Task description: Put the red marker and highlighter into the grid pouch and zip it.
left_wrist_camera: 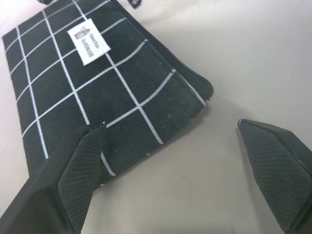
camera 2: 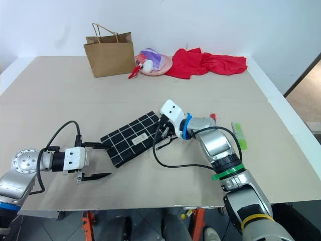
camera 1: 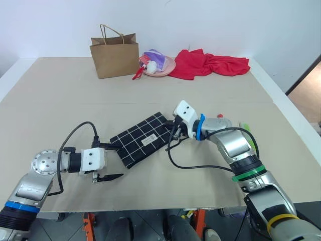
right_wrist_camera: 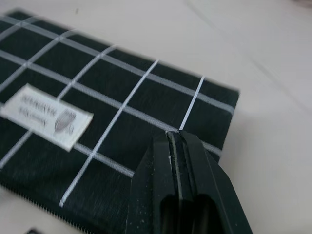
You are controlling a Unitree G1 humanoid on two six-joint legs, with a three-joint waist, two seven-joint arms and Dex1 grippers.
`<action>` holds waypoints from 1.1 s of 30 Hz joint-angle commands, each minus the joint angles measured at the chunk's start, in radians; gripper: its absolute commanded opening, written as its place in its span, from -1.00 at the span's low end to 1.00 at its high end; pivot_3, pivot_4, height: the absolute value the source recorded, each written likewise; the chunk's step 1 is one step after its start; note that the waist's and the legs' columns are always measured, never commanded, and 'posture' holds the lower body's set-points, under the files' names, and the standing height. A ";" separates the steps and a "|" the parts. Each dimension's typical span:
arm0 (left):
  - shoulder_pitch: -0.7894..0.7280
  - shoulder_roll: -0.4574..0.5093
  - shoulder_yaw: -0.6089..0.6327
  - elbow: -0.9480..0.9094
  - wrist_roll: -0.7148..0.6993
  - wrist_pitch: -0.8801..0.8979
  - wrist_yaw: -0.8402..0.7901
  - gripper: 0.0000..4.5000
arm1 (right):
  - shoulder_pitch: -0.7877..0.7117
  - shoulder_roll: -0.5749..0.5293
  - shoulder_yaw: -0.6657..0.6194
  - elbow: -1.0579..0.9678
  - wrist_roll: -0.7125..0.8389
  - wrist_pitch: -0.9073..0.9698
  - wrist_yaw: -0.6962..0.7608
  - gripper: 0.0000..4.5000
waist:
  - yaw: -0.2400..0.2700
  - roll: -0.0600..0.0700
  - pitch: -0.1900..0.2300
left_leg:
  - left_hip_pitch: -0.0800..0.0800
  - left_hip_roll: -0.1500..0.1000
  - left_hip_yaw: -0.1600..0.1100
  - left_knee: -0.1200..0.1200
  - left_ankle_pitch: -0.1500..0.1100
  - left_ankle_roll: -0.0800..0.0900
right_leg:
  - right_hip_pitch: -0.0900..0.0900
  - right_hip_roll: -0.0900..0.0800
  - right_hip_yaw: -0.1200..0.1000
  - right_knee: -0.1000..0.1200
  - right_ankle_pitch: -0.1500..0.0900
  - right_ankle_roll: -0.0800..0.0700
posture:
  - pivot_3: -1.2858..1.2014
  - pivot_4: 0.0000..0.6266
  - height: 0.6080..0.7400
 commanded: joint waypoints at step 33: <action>-0.087 -0.165 -0.123 0.115 0.254 -0.287 0.324 0.74 | 0.070 0.003 0.082 0.083 -0.223 -0.085 0.027 -1.00 | 0.000 -0.001 -0.008 | 0.007 0.000 0.001 0.002 0.004 0.002 | 0.006 0.000 0.000 0.000 0.003 0.003 | 0.03 -0.52 1.00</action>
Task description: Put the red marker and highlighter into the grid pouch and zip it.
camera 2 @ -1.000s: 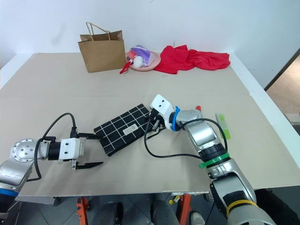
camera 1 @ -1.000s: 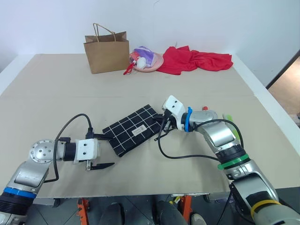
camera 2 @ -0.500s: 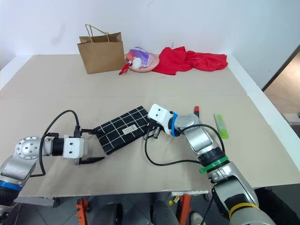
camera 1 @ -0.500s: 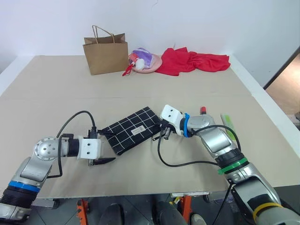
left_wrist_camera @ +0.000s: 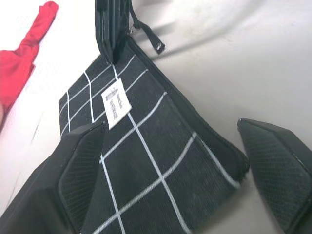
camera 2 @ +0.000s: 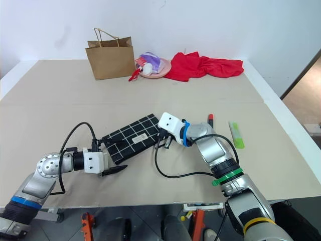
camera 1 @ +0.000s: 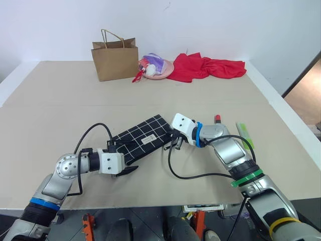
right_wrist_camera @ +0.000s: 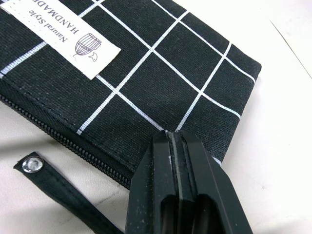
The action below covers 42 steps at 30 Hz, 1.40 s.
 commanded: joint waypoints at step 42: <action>-0.065 -0.142 0.066 -0.158 -0.297 0.376 0.116 -1.00 | -0.018 -0.022 -0.480 -0.029 0.433 0.314 -0.032 0.74 | -0.004 0.007 0.003 | -0.004 -0.001 -0.002 -0.004 -0.001 0.001 | -0.004 0.001 0.001 -0.001 -0.001 -0.001 | 0.03 -0.52 1.00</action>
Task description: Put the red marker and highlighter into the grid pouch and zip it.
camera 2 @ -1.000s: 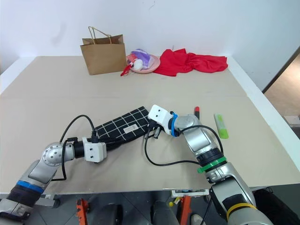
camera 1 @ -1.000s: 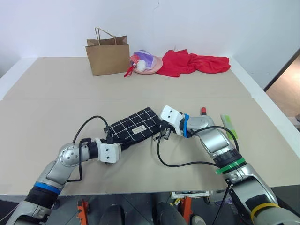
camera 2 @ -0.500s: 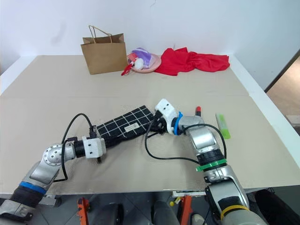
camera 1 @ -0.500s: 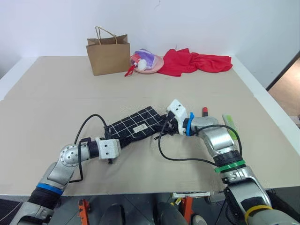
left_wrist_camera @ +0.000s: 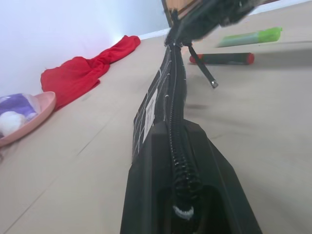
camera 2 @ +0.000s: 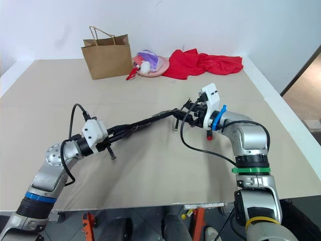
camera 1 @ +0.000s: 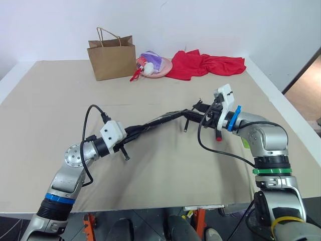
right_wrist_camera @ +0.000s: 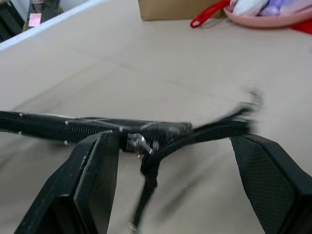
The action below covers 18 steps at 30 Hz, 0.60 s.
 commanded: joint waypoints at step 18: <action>-0.004 -0.031 0.007 0.011 0.069 0.010 0.039 -1.00 | 0.108 0.025 -0.014 -0.150 0.109 0.065 -0.003 0.74 | 0.006 0.000 0.000 | 0.000 -0.001 0.000 0.000 0.000 0.000 | 0.000 -0.001 0.000 -0.001 -0.001 0.002 | 0.03 -0.52 1.00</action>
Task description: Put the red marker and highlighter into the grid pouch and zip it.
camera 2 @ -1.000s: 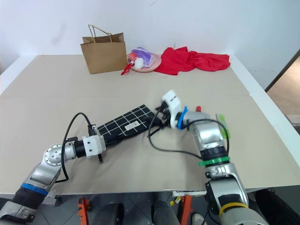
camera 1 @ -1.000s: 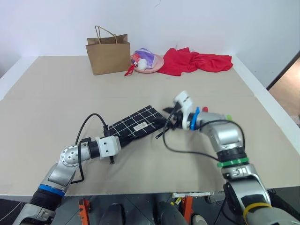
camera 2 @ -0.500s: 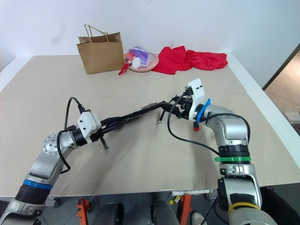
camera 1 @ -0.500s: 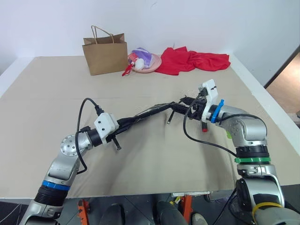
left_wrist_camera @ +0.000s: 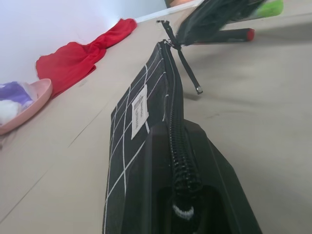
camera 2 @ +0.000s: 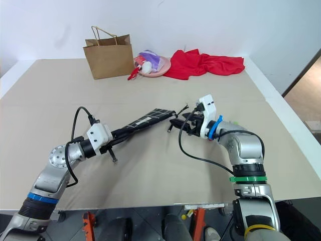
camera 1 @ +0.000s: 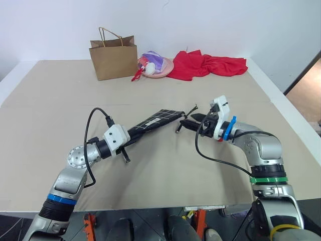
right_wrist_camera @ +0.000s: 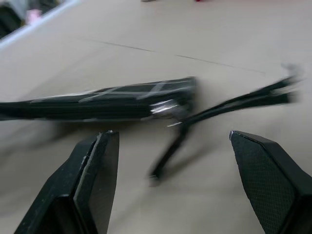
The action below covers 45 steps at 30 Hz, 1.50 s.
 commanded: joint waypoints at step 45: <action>-0.006 -0.021 0.011 -0.074 -0.032 0.053 0.015 -1.00 | -0.016 -0.011 0.136 -0.029 -0.099 -0.118 0.054 -0.95 | 0.000 0.000 0.000 | 0.000 0.000 0.000 0.000 0.000 0.000 | 0.000 0.000 0.000 0.000 0.000 0.000 | 0.03 -0.52 1.00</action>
